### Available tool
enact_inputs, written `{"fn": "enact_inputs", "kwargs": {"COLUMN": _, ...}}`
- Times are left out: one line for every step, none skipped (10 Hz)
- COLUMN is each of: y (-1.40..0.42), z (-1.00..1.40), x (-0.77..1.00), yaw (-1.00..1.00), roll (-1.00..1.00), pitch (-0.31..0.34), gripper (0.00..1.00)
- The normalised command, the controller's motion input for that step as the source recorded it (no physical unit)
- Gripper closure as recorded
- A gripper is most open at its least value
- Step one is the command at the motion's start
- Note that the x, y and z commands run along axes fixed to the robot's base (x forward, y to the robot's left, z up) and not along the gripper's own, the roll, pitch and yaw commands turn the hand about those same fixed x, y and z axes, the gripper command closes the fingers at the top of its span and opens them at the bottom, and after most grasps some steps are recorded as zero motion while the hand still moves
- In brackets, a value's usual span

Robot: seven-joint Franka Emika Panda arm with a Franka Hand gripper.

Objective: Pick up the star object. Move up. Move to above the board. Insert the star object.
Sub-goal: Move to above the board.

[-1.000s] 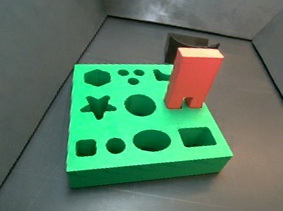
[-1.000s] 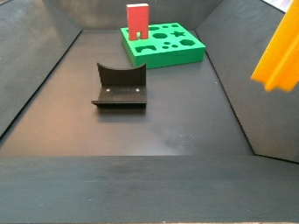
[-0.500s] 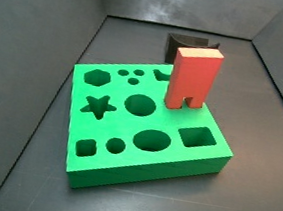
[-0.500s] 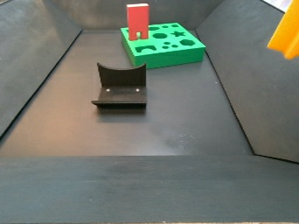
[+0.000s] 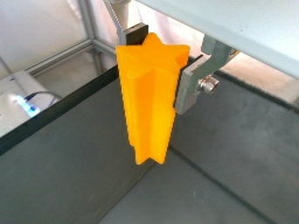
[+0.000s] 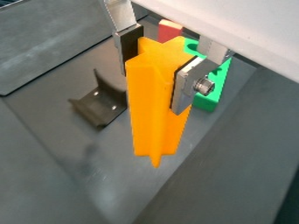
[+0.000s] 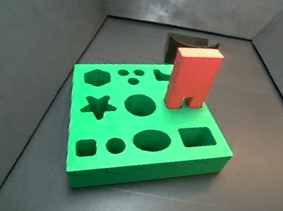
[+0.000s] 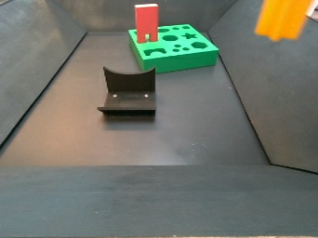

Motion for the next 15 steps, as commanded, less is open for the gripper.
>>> {"fn": "enact_inputs", "kwargs": {"y": -1.00, "z": -0.01, "x": 0.34, "yaw": 0.07, "roll": 0.02, "pitch": 0.145, "gripper": 1.00}}
{"fn": "enact_inputs", "kwargs": {"y": -1.00, "z": -0.01, "x": 0.34, "yaw": 0.04, "roll": 0.00, "pitch": 0.117, "gripper": 1.00}}
{"fn": "enact_inputs", "kwargs": {"y": -1.00, "z": -0.01, "x": 0.35, "yaw": 0.03, "roll": -0.01, "pitch": 0.105, "gripper": 1.00}}
{"fn": "enact_inputs", "kwargs": {"y": -1.00, "z": -0.01, "x": 0.36, "yaw": 0.02, "roll": 0.01, "pitch": 0.098, "gripper": 1.00}}
{"fn": "enact_inputs", "kwargs": {"y": -1.00, "z": -0.01, "x": 0.36, "yaw": 0.01, "roll": -0.03, "pitch": 0.085, "gripper": 1.00}}
{"fn": "enact_inputs", "kwargs": {"y": -1.00, "z": -0.01, "x": 0.37, "yaw": 0.01, "roll": 0.00, "pitch": 0.073, "gripper": 1.00}}
{"fn": "enact_inputs", "kwargs": {"y": -1.00, "z": -0.01, "x": 0.37, "yaw": 0.02, "roll": 0.01, "pitch": 0.068, "gripper": 1.00}}
{"fn": "enact_inputs", "kwargs": {"y": -1.00, "z": -0.01, "x": 0.39, "yaw": 0.01, "roll": -0.01, "pitch": 0.062, "gripper": 1.00}}
{"fn": "enact_inputs", "kwargs": {"y": -1.00, "z": -0.01, "x": 0.39, "yaw": 0.01, "roll": 0.00, "pitch": 0.053, "gripper": 1.00}}
{"fn": "enact_inputs", "kwargs": {"y": -1.00, "z": -0.01, "x": 0.40, "yaw": 0.00, "roll": 0.00, "pitch": 0.052, "gripper": 1.00}}
{"fn": "enact_inputs", "kwargs": {"y": -1.00, "z": -0.01, "x": 0.42, "yaw": 0.01, "roll": -0.01, "pitch": 0.052, "gripper": 1.00}}
{"fn": "enact_inputs", "kwargs": {"y": -1.00, "z": -0.01, "x": 0.43, "yaw": 0.01, "roll": -0.01, "pitch": 0.055, "gripper": 1.00}}
{"fn": "enact_inputs", "kwargs": {"y": -1.00, "z": 0.00, "x": 0.43, "yaw": 0.01, "roll": -0.01, "pitch": 0.055, "gripper": 1.00}}
{"fn": "enact_inputs", "kwargs": {"y": -0.95, "z": 0.00, "x": 0.45, "yaw": 0.00, "roll": 0.01, "pitch": 0.059, "gripper": 1.00}}
{"fn": "enact_inputs", "kwargs": {"y": -0.78, "z": 0.01, "x": 0.38, "yaw": 0.01, "roll": 0.01, "pitch": 0.061, "gripper": 1.00}}
